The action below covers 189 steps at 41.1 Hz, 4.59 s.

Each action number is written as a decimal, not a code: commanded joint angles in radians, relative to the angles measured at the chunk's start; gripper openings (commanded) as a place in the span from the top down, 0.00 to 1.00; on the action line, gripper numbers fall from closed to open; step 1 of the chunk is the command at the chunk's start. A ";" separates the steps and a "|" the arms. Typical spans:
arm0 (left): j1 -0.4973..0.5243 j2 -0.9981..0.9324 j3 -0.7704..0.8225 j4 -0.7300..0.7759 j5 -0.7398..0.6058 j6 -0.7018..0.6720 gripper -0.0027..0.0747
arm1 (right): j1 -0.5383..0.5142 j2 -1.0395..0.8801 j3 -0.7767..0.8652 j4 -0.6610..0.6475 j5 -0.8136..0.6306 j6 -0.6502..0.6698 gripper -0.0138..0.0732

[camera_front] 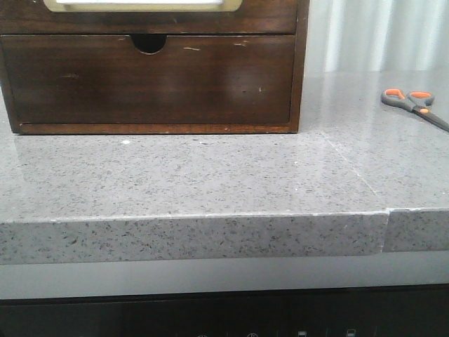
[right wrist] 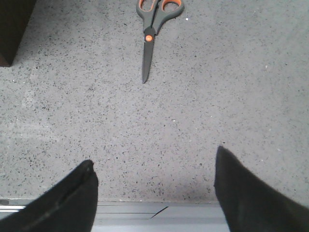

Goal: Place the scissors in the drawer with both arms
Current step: 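Hook the left gripper under the white drawer handle, then pull the drawer open toward the robot with the left gripper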

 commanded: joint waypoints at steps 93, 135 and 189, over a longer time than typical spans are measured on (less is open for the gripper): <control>-0.005 0.511 -0.081 -1.393 0.340 0.751 0.75 | 0.001 0.005 -0.032 -0.002 -0.055 -0.007 0.23; -0.005 -0.014 0.386 -1.362 0.272 0.772 0.48 | 0.001 0.005 -0.032 -0.002 -0.055 -0.007 0.23; -0.005 -0.242 -0.162 0.122 0.344 0.198 0.32 | 0.001 0.005 -0.032 -0.002 -0.055 -0.007 0.23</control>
